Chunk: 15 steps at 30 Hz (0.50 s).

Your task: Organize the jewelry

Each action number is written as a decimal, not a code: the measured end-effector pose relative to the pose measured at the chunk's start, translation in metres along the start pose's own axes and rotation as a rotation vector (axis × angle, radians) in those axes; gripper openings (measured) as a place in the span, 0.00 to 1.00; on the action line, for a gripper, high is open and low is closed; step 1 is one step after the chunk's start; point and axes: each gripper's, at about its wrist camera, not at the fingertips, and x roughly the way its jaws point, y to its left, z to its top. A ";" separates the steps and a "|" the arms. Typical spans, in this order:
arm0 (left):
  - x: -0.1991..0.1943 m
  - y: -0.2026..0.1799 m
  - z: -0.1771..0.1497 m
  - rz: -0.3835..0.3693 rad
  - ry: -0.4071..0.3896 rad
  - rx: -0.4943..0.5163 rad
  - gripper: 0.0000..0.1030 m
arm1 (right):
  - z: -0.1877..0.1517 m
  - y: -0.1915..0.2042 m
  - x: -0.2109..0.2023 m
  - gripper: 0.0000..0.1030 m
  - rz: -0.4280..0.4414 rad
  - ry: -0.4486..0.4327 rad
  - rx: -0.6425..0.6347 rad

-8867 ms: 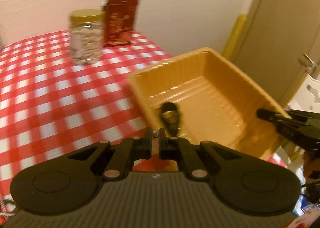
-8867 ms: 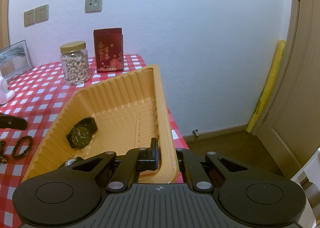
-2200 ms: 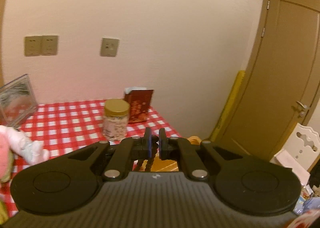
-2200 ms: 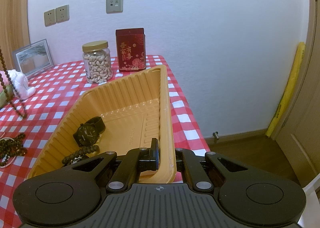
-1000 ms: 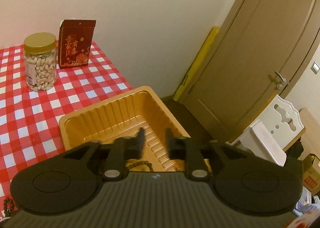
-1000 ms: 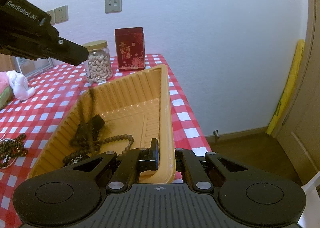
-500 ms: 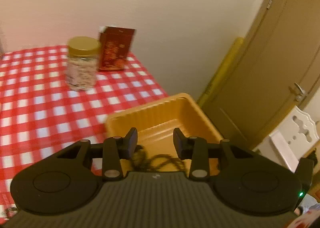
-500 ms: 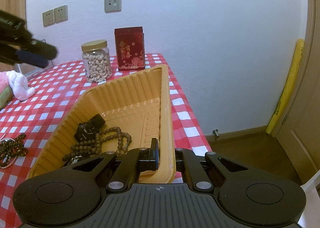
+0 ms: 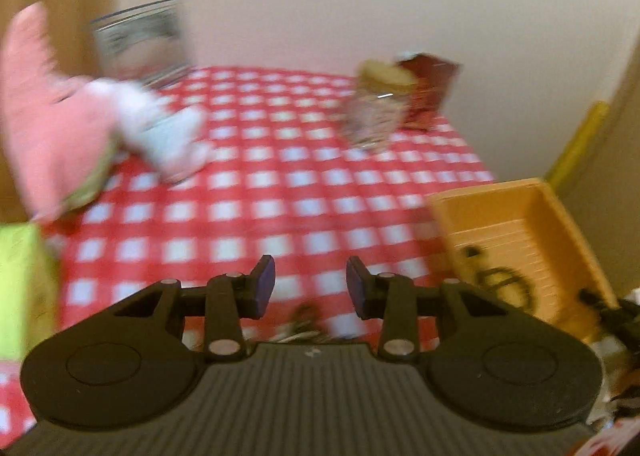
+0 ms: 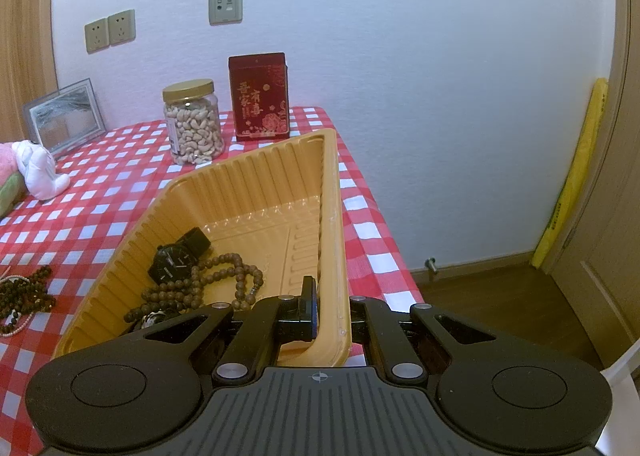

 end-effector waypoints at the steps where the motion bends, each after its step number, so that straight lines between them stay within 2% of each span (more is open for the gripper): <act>1: -0.002 0.008 -0.004 0.024 0.004 -0.004 0.34 | 0.000 -0.001 0.000 0.04 0.000 0.001 0.000; 4: -0.007 0.026 -0.021 0.081 0.022 -0.015 0.34 | 0.000 -0.001 0.001 0.04 -0.002 0.005 0.001; 7: -0.004 0.037 -0.035 0.096 0.046 -0.024 0.34 | -0.001 -0.001 0.002 0.04 -0.005 0.011 -0.002; 11: -0.002 0.039 -0.055 0.077 0.078 -0.009 0.33 | 0.000 0.000 0.001 0.04 -0.010 0.011 -0.006; 15: 0.007 0.025 -0.071 0.038 0.100 0.031 0.31 | 0.000 0.000 0.002 0.04 -0.010 0.012 -0.006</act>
